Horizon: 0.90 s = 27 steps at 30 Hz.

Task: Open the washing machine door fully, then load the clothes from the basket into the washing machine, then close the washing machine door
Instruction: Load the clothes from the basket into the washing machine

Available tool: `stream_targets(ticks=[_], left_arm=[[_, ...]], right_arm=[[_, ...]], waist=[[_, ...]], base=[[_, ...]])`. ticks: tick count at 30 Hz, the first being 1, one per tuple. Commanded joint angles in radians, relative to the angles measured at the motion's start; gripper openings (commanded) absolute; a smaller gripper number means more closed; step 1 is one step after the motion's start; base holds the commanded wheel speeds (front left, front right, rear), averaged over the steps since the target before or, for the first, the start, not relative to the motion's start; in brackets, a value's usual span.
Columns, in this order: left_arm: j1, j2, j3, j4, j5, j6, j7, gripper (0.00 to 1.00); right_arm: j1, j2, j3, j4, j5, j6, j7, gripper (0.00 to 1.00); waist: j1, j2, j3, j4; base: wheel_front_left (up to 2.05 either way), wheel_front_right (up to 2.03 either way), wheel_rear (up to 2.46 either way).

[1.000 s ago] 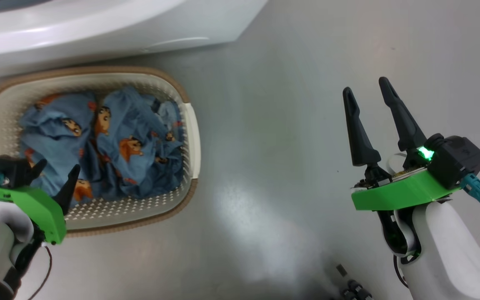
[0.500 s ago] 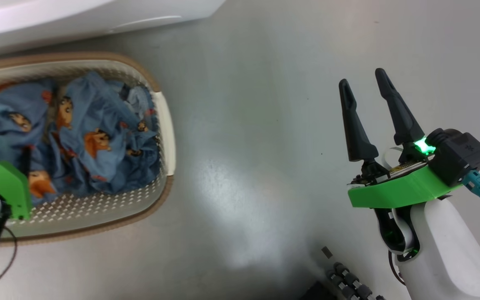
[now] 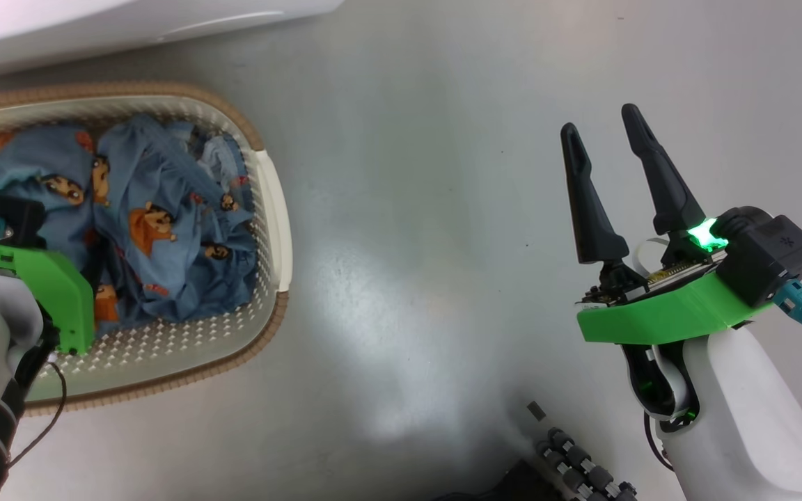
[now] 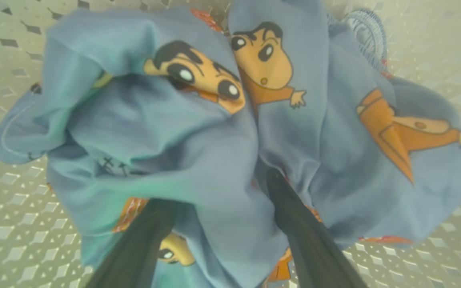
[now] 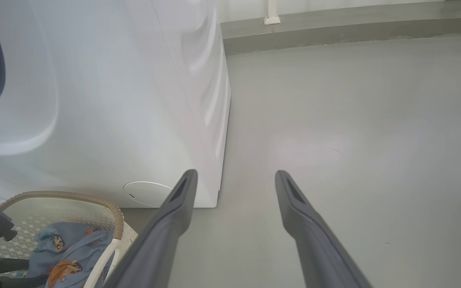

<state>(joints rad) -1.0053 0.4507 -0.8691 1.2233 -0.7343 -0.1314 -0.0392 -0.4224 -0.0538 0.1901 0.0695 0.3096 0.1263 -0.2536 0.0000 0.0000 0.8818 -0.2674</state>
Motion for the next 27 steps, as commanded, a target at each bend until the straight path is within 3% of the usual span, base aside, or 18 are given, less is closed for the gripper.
stream_targets(ticks=[1,10,11,12,13,14,27], left_arm=[[0.001,0.036,0.012,0.005,0.012,0.001,0.006,1.00],[-0.012,0.039,-0.002,0.011,-0.011,0.001,0.014,0.99],[-0.013,0.040,-0.002,0.010,-0.016,0.001,0.014,0.82],[-0.013,0.042,-0.002,0.009,-0.022,0.001,0.015,0.41],[-0.014,0.043,-0.003,0.009,-0.026,0.001,0.015,0.07],[-0.014,0.045,-0.005,0.008,-0.030,0.001,0.014,0.00],[0.040,0.042,-0.030,-0.073,-0.125,0.001,-0.023,0.00]], right_arm=[[0.024,0.004,0.021,-0.020,0.010,0.004,-0.008,1.00],[0.029,0.004,0.021,-0.035,0.009,0.004,-0.008,1.00],[0.031,0.004,0.020,-0.036,0.009,0.004,-0.008,1.00],[0.032,0.004,0.019,-0.037,0.009,0.004,-0.008,1.00],[0.032,0.004,0.019,-0.038,0.009,0.004,-0.008,1.00],[0.033,0.004,0.019,-0.039,0.008,0.004,-0.008,1.00],[0.029,0.004,0.003,-0.021,-0.001,0.004,-0.008,1.00]], waist=[[0.0000,0.0000,-0.001,-0.005],[0.0000,0.0000,0.030,-0.031],[0.0000,0.0000,0.031,-0.032],[0.0000,0.0000,0.032,-0.033],[0.0000,0.0000,0.033,-0.034],[0.0000,0.0000,0.033,-0.035],[0.0000,0.0000,-0.036,0.001]], base=[[0.00,0.00,0.00],[0.00,0.00,0.00],[0.00,0.00,0.00],[0.00,0.00,0.00],[0.00,0.00,0.00],[0.00,0.00,0.00],[0.00,0.00,0.00]])
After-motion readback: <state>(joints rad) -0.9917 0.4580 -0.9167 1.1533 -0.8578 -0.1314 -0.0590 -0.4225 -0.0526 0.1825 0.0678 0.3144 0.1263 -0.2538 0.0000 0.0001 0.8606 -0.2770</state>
